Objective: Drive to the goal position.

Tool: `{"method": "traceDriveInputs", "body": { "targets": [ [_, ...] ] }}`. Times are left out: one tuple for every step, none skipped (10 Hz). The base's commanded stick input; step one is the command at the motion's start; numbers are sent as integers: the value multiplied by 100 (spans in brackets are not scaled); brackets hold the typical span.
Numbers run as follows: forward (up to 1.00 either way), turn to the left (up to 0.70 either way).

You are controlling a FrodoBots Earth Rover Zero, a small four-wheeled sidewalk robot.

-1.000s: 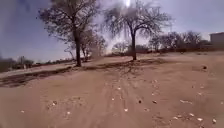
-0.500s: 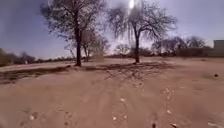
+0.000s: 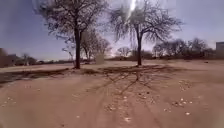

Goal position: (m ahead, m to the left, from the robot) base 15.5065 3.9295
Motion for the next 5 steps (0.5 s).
{"method": "traceDriveInputs", "body": {
  "targets": [
    [100,0],
    [100,0],
    [100,0],
    [100,0],
    [100,0]
  ]
}}
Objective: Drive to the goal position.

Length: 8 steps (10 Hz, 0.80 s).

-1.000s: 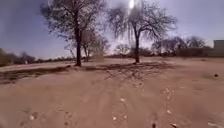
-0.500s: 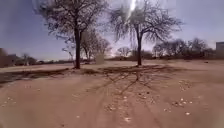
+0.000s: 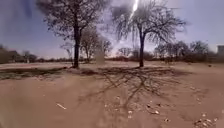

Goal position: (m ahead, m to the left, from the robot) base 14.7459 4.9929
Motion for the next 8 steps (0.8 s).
{"method": "traceDriveInputs", "body": {
  "targets": [
    [100,0],
    [100,0],
    [100,0],
    [100,0],
    [100,0],
    [100,0],
    [100,0],
    [100,0]
  ]
}}
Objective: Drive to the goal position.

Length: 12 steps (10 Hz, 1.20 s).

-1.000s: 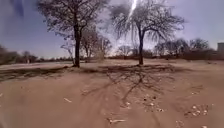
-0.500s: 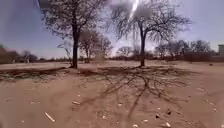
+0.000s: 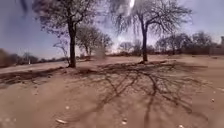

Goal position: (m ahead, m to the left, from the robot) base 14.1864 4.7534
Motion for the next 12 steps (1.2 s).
{"method": "traceDriveInputs", "body": {
  "targets": [
    [100,0],
    [100,0],
    [100,0],
    [100,0],
    [100,0],
    [100,0],
    [100,0],
    [100,0],
    [100,0],
    [100,0],
    [100,0],
    [100,0]
  ]
}}
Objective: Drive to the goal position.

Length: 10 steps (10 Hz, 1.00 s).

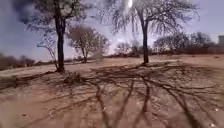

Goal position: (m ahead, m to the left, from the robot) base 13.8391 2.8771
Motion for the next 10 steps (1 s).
{"method": "traceDriveInputs", "body": {
  "targets": [
    [100,0],
    [100,0],
    [100,0],
    [100,0],
    [100,0],
    [100,0],
    [100,0],
    [100,0],
    [100,0],
    [100,0]
  ]
}}
